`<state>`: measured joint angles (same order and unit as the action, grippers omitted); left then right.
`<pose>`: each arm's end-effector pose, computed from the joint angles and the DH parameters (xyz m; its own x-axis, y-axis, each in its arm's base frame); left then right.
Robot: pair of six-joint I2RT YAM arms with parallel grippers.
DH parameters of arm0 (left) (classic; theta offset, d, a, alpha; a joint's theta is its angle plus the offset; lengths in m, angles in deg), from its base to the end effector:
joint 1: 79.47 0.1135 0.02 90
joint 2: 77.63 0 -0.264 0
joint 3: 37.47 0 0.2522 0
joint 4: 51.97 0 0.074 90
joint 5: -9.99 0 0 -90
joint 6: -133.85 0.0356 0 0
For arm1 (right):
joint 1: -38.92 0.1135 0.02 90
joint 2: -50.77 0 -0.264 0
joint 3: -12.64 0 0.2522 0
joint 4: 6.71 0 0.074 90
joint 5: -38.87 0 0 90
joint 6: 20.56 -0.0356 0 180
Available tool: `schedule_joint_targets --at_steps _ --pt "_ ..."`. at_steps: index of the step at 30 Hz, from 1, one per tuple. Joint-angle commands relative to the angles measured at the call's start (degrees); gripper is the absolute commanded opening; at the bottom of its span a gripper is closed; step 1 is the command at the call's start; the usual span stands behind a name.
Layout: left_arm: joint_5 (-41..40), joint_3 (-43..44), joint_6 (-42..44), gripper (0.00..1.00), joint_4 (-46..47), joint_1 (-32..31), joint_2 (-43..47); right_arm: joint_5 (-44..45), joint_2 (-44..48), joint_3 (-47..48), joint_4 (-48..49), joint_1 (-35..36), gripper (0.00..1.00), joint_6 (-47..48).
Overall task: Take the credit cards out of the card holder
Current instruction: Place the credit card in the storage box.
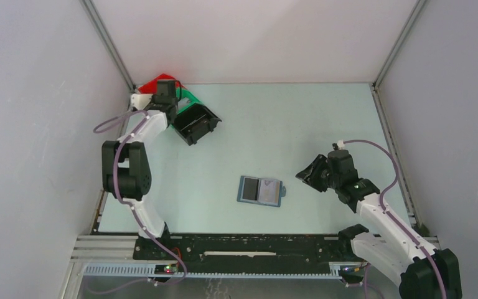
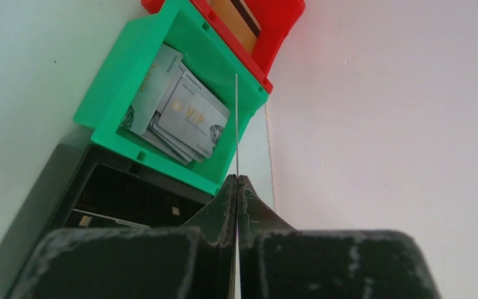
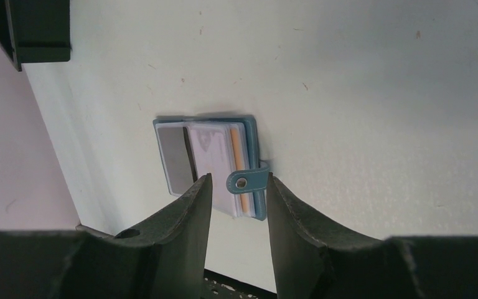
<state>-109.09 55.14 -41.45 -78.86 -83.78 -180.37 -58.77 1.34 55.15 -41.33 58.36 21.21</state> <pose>0.4106 -0.0136 0.2634 0.2710 -0.8939 -0.3571 -0.6247 0.1189 -0.7718 0.1686 0.0645 0.2112 -0.7326 0.5253 -0.4328 0.1841 0.7651 0.6170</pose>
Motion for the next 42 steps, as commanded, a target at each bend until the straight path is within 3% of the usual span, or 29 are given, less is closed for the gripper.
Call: schedule_joint_targets --at_steps 1,12,15,16,22,26,30,35,39,42 --pt "-3.73 3.86 -8.98 0.0 0.89 0.22 -4.16 -1.32 -1.38 -0.1 0.56 -1.01 0.46 1.39" --pt "-9.72 4.5 -18.6 0.02 0.06 -0.35 -9.01 -1.85 -1.99 -0.06 -0.37 -2.77 0.46 1.91" --pt "-7.91 4.49 -18.47 0.29 0.18 -0.37 -9.45 -1.9 -1.92 -0.08 -0.45 -3.0 0.46 1.83" --pt "-7.32 4.21 -18.17 0.33 0.4 -0.41 -9.35 -1.89 -1.86 -0.08 -0.34 -3.01 0.46 1.74" --pt "-4.6 0.24 -14.65 0.37 4.41 -1.73 -5.08 -1.94 -0.63 -0.1 -0.73 -3.02 0.46 1.45" --pt "-3.09 -5.4 -8.91 0.37 7.9 -3.37 2.32 -1.85 1.15 -0.1 -1.27 -2.97 0.46 1.33" --pt "0.85 -9.13 2.66 0.33 9.26 -5.34 11.51 -3.27 2.84 -0.48 -0.49 -2.73 0.46 0.4" --pt "13.82 -10.38 20.17 0.34 8.43 -8.96 18.65 -5.44 3.05 -2.89 4.75 -0.26 0.45 -2.47" --pt "25.5 -12.34 28.11 0.33 5.02 -12.03 21.34 -3.73 -0.05 -2.83 9.6 6.12 0.43 -5.27" --pt "34.02 -18.46 31.37 0.32 5.16 -14.32 23.78 -2.29 -3.28 -2.76 13.54 11.62 0.43 -7.39"
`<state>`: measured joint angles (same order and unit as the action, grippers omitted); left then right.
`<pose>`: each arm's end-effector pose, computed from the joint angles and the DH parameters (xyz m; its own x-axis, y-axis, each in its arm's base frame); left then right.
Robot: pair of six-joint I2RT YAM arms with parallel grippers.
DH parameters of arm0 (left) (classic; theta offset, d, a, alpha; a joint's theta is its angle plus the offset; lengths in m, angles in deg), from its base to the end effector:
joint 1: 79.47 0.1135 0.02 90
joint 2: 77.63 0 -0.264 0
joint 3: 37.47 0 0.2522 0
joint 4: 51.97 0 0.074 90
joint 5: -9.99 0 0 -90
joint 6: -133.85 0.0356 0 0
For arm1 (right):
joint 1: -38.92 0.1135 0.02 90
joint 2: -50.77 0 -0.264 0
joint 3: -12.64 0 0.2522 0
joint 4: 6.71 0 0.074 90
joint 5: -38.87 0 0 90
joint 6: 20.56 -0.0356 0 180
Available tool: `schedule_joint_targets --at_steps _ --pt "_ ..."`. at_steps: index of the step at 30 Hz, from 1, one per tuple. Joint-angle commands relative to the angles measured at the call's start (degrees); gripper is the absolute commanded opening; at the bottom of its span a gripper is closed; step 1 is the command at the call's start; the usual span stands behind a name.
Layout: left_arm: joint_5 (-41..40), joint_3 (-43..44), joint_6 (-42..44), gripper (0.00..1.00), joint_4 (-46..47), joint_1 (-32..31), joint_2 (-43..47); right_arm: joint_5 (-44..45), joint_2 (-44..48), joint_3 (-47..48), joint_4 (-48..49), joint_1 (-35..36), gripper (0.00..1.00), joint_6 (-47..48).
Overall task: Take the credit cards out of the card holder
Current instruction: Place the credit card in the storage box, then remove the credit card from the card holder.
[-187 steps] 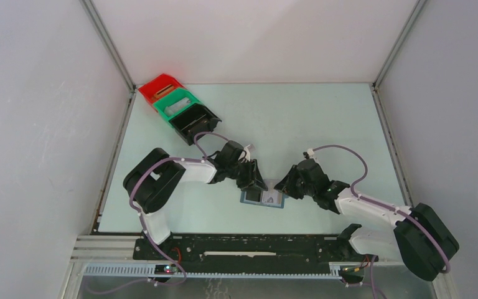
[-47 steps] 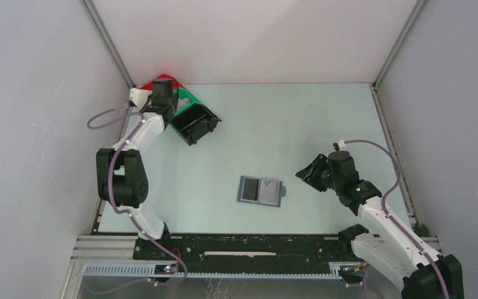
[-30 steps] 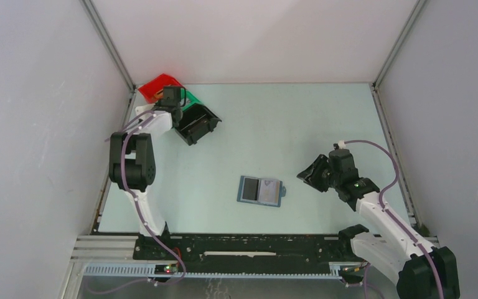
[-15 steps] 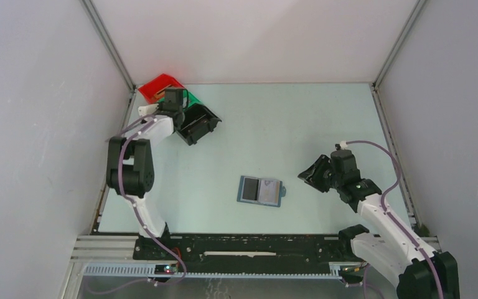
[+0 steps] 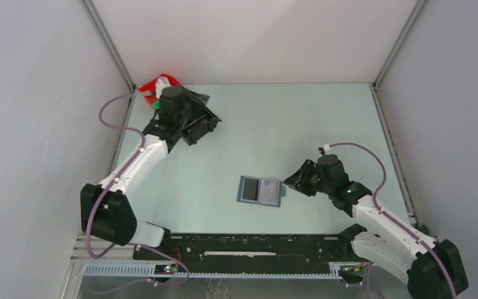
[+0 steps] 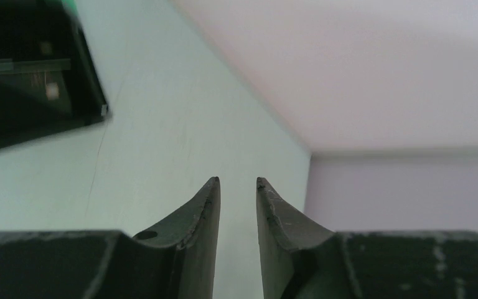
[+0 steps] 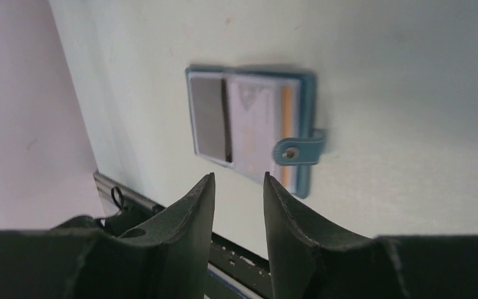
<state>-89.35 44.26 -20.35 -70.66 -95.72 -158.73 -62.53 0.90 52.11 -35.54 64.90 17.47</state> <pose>0.3233 -0.0882 0.3433 -0.2448 -0.8540 -0.4591 -0.2123 0.5092 -0.8341 0.1608 0.0862 0.2010 -0.7969 0.4706 -0.3788 0.0985 0.7198 0.6872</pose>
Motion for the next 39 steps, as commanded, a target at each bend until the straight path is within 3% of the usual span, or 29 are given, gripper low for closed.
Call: schedule_joint_targets --at_steps 1,5,12,23,39 --pt "17.21 -9.88 11.0 0.32 -2.38 -3.71 3.02 1.88 -4.52 0.44 9.25 6.61 0.43 -3.93" --pt "17.61 -20.32 14.85 0.32 3.39 -10.79 6.68 3.32 -10.13 0.78 12.63 10.62 0.43 -4.98" --pt "20.59 -26.63 15.21 0.32 5.48 -16.63 5.64 6.55 -15.64 0.83 12.84 12.06 0.42 -6.65" --pt "18.84 -27.32 18.55 0.33 4.54 -17.19 1.73 7.68 -21.73 0.83 14.52 12.67 0.41 -6.12" --pt "23.47 -27.57 19.78 0.33 6.64 -17.32 -7.85 4.7 -24.04 2.24 19.15 13.12 0.41 -4.83"
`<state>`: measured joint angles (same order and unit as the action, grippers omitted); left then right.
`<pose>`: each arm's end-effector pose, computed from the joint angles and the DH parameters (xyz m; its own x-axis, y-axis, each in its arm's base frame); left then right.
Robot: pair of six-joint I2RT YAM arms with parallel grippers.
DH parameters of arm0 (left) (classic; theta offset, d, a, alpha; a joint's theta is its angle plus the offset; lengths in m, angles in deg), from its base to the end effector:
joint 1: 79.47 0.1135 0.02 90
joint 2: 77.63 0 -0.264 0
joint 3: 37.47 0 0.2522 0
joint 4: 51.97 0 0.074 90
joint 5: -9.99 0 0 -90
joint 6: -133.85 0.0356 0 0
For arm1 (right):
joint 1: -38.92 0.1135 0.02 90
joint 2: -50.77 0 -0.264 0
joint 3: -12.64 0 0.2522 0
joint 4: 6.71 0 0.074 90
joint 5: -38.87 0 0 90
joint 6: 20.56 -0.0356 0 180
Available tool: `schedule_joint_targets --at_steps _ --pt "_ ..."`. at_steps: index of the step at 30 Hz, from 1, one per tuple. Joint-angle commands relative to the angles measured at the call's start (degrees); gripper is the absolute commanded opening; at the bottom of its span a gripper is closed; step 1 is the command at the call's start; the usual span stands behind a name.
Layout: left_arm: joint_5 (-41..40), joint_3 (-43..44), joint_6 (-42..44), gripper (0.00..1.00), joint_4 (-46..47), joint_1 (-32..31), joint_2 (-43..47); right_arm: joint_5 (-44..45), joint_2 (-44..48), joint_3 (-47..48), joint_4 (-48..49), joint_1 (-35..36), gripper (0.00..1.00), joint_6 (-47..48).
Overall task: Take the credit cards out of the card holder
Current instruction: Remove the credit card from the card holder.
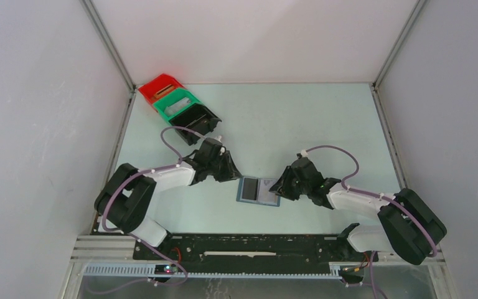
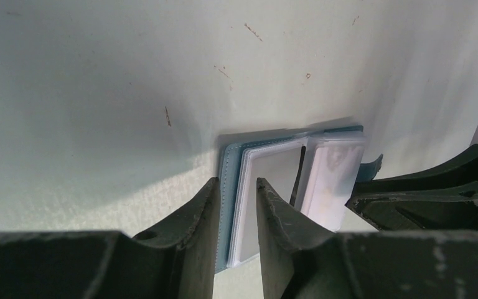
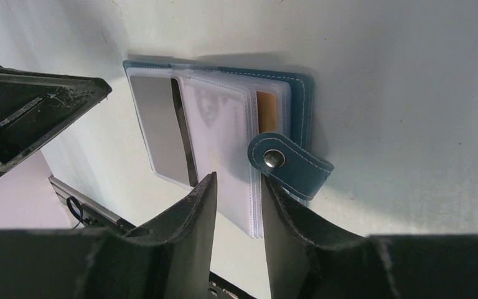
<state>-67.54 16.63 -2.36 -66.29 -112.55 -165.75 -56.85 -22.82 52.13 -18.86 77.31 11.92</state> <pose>0.2410 -0.1662 0.1550 -0.9047 -0.2519 -0.3435 0.0001 0.8063 -0.5915 0.1780 0.1456 0.1463 -0.8709 0.3809 -0.3106 0.1168 0.7743 0.6220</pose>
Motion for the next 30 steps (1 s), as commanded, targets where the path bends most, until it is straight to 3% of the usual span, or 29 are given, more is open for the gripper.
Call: schedule_joint_targets --at_steps 1,6,10,18,24,30 --pt "1.81 0.09 1.78 0.33 2.24 -0.48 -1.04 -1.37 -0.27 2.66 2.69 0.83 0.41 1.0" --pt "1.64 -0.24 1.87 0.32 1.18 -0.49 0.98 -2.83 1.02 4.75 3.31 1.66 0.4 2.16" --pt "-1.82 -0.04 3.15 0.33 -5.1 -0.3 9.63 -3.81 0.78 8.0 3.22 2.71 0.41 4.32" --pt "-3.91 1.59 5.57 0.38 -13.0 3.02 24.52 -7.79 -11.78 16.77 7.05 3.85 0.41 5.13" --pt "-2.71 0.72 6.67 0.38 -14.4 3.72 25.56 -11.24 -15.67 19.68 8.81 3.72 0.4 4.07" --pt "2.67 0.26 8.13 0.39 -12.63 2.65 20.3 -3.85 -8.56 15.68 1.84 2.98 0.41 3.96"
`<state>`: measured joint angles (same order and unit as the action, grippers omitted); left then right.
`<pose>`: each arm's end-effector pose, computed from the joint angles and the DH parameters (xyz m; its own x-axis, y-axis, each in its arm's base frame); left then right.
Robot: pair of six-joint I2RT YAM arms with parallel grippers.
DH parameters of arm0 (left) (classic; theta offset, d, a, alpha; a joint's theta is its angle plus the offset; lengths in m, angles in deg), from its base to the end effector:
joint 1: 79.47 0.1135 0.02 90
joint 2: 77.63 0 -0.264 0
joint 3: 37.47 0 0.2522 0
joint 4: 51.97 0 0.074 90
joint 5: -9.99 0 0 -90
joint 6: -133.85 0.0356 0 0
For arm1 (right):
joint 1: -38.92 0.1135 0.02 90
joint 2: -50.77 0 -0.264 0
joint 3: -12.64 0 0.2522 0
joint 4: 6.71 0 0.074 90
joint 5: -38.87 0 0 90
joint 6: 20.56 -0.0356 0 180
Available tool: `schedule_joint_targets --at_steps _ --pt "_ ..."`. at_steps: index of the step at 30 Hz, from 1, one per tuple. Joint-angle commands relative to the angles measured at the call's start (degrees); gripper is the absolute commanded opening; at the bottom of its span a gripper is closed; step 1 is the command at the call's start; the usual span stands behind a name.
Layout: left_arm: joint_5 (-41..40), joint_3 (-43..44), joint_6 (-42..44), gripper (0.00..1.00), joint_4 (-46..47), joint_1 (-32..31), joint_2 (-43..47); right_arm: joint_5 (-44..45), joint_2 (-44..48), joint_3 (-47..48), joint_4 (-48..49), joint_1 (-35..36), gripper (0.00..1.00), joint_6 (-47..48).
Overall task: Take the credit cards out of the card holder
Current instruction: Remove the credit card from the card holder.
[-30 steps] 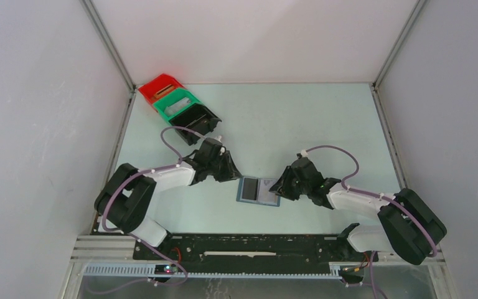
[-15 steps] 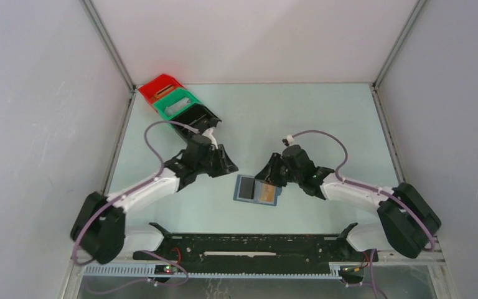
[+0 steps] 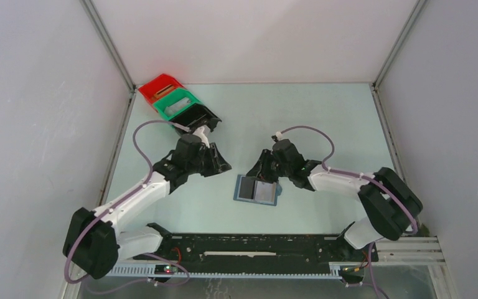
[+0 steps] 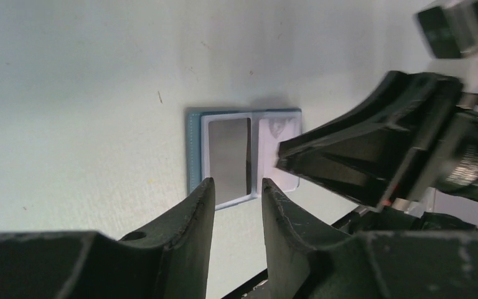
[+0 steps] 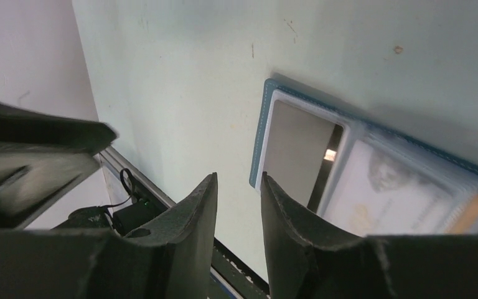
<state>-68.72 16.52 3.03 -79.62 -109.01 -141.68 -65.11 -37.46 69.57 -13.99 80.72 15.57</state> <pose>0.2045 -0.1239 0.2402 -0.8069 -0.2796 -0.5204 0.1200 0.7850 -0.6078 0.2270 0.2145 0.1787 -0.9102 0.2375 -0.3392 -0.0889 0.6880 0.7202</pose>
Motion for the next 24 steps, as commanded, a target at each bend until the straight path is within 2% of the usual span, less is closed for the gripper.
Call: schedule_joint_targets --at_steps 1,11,24 --pt "4.26 0.65 2.78 0.39 0.86 -1.5 -5.39 4.56 7.18 -3.51 -3.13 -0.87 0.41 -0.23" --pt "6.14 2.03 1.27 0.38 6.08 -5.08 -17.87 9.6 18.09 -14.05 -8.34 -1.07 0.43 -2.72" --pt "6.93 1.74 0.73 0.36 7.89 -5.09 -24.77 10.11 14.71 -14.97 -7.01 -1.98 0.43 -2.56"
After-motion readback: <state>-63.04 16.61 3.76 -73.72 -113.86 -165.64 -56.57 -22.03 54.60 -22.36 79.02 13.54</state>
